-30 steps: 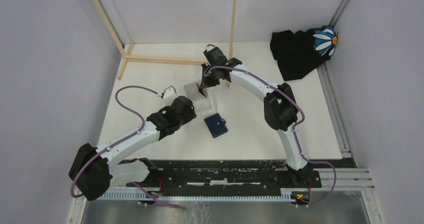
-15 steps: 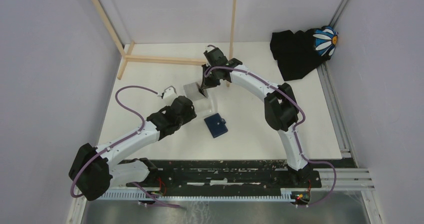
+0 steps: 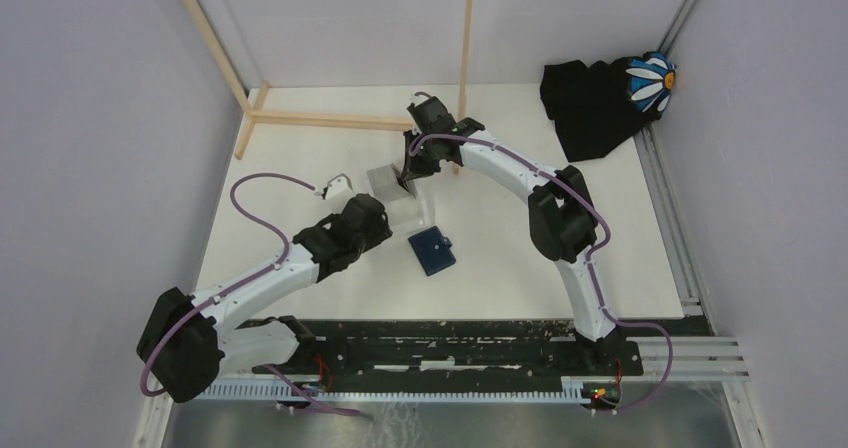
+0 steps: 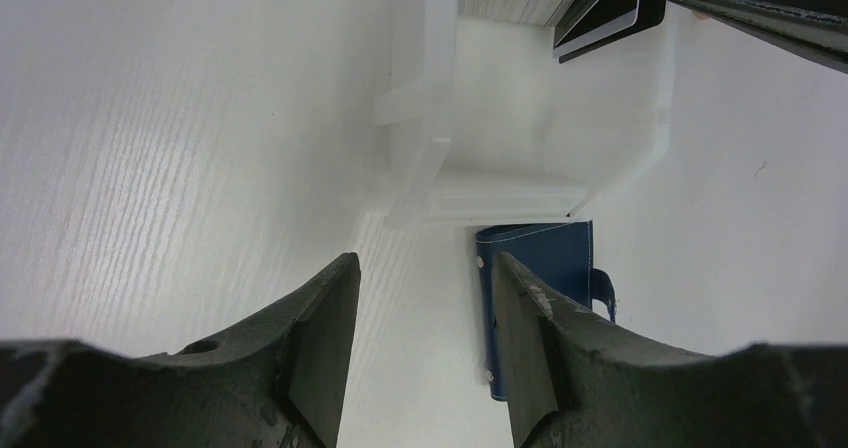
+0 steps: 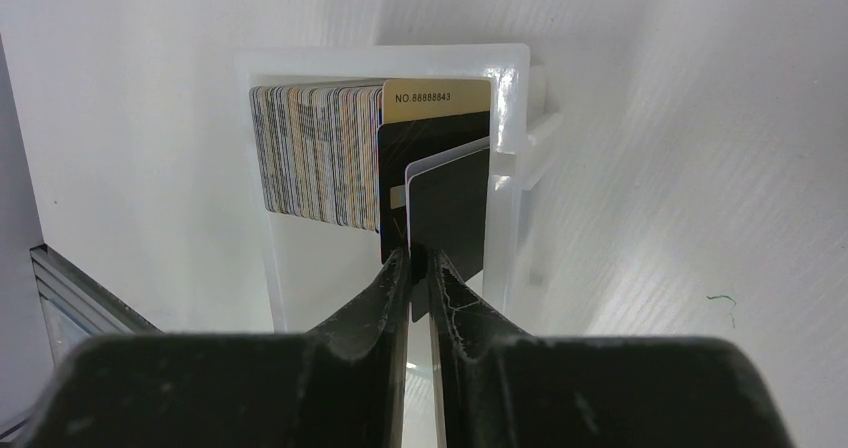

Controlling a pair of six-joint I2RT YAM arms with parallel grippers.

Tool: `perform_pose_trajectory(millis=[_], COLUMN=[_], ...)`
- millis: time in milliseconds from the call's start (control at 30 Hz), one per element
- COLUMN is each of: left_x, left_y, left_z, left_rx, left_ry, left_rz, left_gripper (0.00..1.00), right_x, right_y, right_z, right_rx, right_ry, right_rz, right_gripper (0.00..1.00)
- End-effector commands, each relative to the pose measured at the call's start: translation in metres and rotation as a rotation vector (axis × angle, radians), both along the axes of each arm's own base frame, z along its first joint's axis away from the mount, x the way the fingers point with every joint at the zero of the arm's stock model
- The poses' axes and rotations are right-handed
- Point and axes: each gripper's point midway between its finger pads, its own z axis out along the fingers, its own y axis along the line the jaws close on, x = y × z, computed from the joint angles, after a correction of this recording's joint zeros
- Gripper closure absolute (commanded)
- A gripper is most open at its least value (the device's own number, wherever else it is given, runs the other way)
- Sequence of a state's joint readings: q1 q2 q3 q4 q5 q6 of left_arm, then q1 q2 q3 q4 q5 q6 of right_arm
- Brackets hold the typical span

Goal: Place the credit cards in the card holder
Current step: Pick up the credit card from the storage box.

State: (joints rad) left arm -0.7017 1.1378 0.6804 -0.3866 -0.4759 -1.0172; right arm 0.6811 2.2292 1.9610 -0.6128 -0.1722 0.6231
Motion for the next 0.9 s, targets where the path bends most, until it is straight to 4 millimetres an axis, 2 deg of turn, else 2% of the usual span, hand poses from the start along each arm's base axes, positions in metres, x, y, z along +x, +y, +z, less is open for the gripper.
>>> perform_pose_trajectory(millis=[0, 233, 467, 867], left_x=[0.006, 0.007, 0.008, 0.01], left_y=[0.002, 0.001, 0.0, -0.001], left_z=[0.011, 0.01, 0.01, 0.011], left_rx=[-0.014, -0.013, -0.016, -0.013], left_ry=[-0.048, -0.047, -0.048, -0.047], left_rz=[0.01, 0.008, 0.01, 0.01], left_gripper=[0.41, 0.41, 0.41, 0.41], right_x=[-0.002, -0.001, 0.0, 0.001], right_y=[0.009, 0.006, 0.002, -0.001], right_z=[0.037, 0.035, 0.034, 0.052], right_rx=[0.066, 0.056, 0.043, 0.071], right_ry=[-0.066, -0.065, -0.069, -0.1], right_rz=[0.023, 0.019, 0.016, 0.017], right_gripper=[0.83, 0.83, 0.87, 0.89])
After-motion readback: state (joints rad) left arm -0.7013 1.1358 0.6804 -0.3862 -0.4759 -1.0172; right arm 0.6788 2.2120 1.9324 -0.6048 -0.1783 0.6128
